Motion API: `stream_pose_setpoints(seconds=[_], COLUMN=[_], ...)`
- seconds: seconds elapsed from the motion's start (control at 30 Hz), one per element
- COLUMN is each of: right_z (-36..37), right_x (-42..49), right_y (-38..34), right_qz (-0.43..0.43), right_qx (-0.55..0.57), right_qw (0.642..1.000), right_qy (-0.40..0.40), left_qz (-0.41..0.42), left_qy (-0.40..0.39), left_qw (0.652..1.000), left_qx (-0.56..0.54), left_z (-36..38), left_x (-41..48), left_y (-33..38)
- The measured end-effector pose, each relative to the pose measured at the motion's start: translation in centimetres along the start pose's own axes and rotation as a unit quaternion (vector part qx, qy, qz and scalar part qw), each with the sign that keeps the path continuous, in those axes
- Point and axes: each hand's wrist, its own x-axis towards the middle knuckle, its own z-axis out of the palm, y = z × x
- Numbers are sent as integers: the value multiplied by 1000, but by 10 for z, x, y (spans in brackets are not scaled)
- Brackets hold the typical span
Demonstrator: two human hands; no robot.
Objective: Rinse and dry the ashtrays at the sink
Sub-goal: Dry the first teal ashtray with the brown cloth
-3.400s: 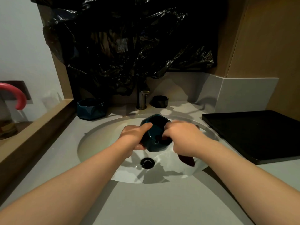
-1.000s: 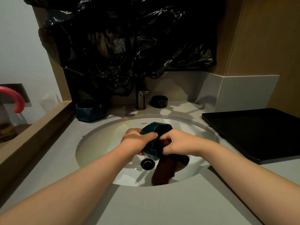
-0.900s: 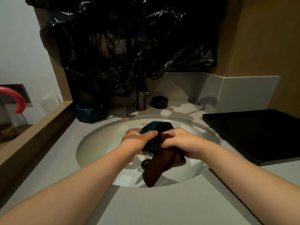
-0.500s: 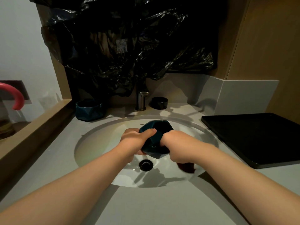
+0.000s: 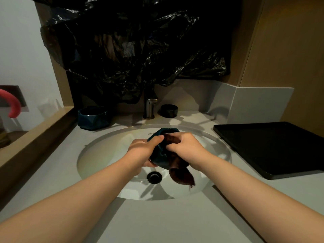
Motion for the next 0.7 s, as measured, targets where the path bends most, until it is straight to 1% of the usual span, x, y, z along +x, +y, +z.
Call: stream_pose_setpoints(seconds=[0.07, 0.17, 0.23, 0.27, 0.3, 0.37, 0.43, 0.47, 0.53, 0.57, 0.6, 0.63, 0.67, 0.7], right_z=[-6, -16, -21, -22, -21, -19, -18, -19, -20, -20, -18, -16, -14, -13], right_x=[0, 3, 4, 3, 3, 3, 6, 8, 10, 9, 6, 4, 2, 0], right_y=[-3, -6, -7, -6, -3, 4, 14, 19, 23, 23, 21, 18, 15, 12], right_qz=[-34, -66, -85, -91, -97, -129, -192, -235, -295, -297, -288, -264, -230, -188], right_qx=[-46, -157, -270, -342, -411, -507, -540, -553, -576, -593, -606, -612, -602, -570], right_qw=[997, 979, 947, 920, 892, 845, 817, 798, 761, 746, 739, 742, 761, 795], right_qy=[-59, -114, -155, -167, -163, -111, -62, -51, -48, -55, -62, -71, -80, -89], left_qz=[3, 16, 22, 20, 16, 3, -12, -14, -13, -12, -7, 2, 15, 26], left_qy=[8, 6, 3, 4, 7, 13, 5, -9, -31, -32, -26, -11, 8, 26], left_qw=[1000, 1000, 1000, 1000, 1000, 999, 999, 999, 998, 998, 998, 998, 998, 997], left_qx=[-13, -16, 3, 13, 21, 30, 36, 43, 57, 60, 61, 61, 62, 66], left_z=[-2, -3, -1, 1, 2, 1, -1, -1, 0, 1, 2, 3, 3, 2], left_x=[1, -1, -3, -4, -3, -2, -3, -4, -8, -10, -11, -10, -10, -10], left_y=[0, 2, 1, 1, 2, 4, 6, 7, 6, 6, 6, 6, 7, 7])
